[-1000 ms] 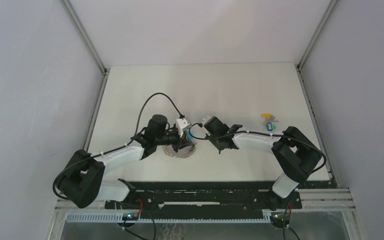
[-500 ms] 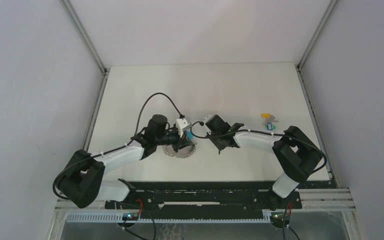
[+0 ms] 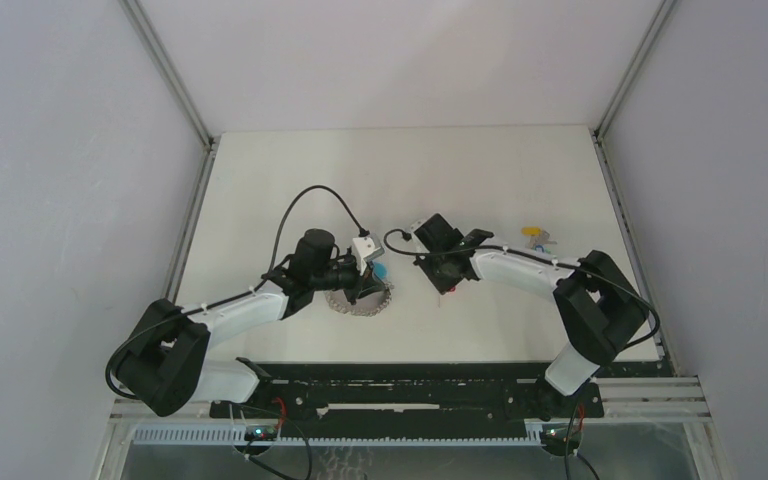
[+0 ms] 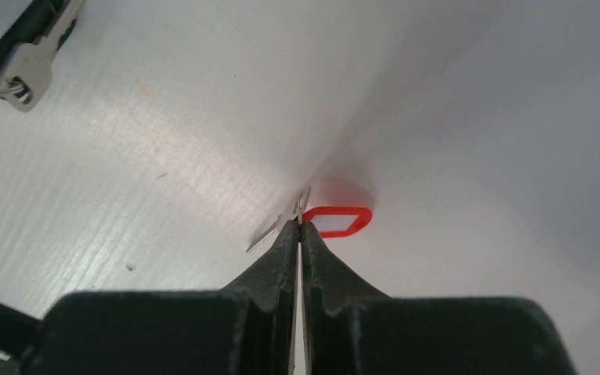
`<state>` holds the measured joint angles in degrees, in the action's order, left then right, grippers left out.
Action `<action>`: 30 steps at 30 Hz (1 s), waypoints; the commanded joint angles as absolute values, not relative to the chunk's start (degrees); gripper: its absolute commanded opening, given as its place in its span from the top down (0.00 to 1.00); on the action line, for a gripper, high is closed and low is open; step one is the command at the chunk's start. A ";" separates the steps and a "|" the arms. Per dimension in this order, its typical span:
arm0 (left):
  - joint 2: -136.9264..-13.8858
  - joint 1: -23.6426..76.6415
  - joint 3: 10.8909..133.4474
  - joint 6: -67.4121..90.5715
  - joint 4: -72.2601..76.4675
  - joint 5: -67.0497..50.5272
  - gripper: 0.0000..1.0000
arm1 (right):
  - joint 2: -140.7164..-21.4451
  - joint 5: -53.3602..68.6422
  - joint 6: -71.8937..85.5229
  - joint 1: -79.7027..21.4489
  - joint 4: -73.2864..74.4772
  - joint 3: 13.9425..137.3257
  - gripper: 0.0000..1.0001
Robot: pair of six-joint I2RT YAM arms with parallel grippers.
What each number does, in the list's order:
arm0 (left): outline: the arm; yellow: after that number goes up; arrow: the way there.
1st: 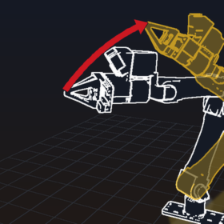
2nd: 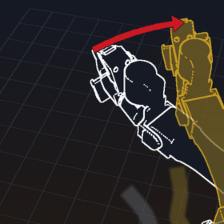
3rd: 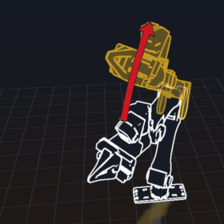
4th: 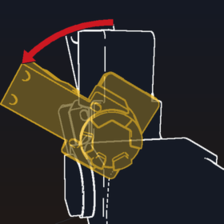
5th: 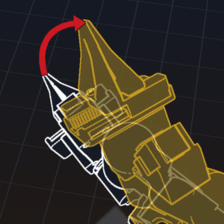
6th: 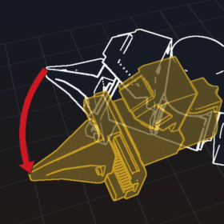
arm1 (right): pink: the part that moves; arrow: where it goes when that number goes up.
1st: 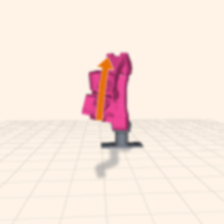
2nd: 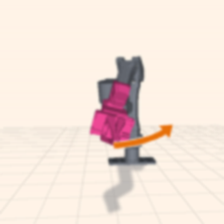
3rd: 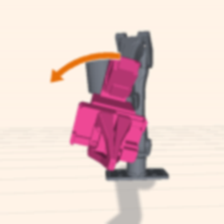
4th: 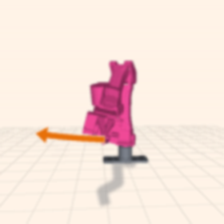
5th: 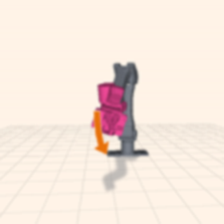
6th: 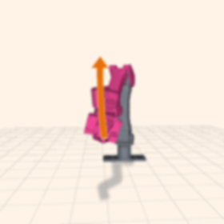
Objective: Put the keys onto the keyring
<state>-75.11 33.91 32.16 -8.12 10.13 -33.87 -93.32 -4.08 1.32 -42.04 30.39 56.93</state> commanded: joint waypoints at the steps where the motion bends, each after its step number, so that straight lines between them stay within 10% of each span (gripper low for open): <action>1: -74.60 33.97 34.40 -7.87 12.04 -35.84 1.00 | -93.66 -0.47 3.26 -40.99 38.15 61.80 1.00; 30: -75.15 33.95 34.80 -7.93 11.69 -35.94 1.00 | -109.59 -5.68 3.48 -43.77 49.86 76.76 0.98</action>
<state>-75.46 33.91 32.16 -8.12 9.74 -34.68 -109.10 -4.45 2.57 -43.55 50.43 74.32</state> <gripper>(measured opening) 0.007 0.006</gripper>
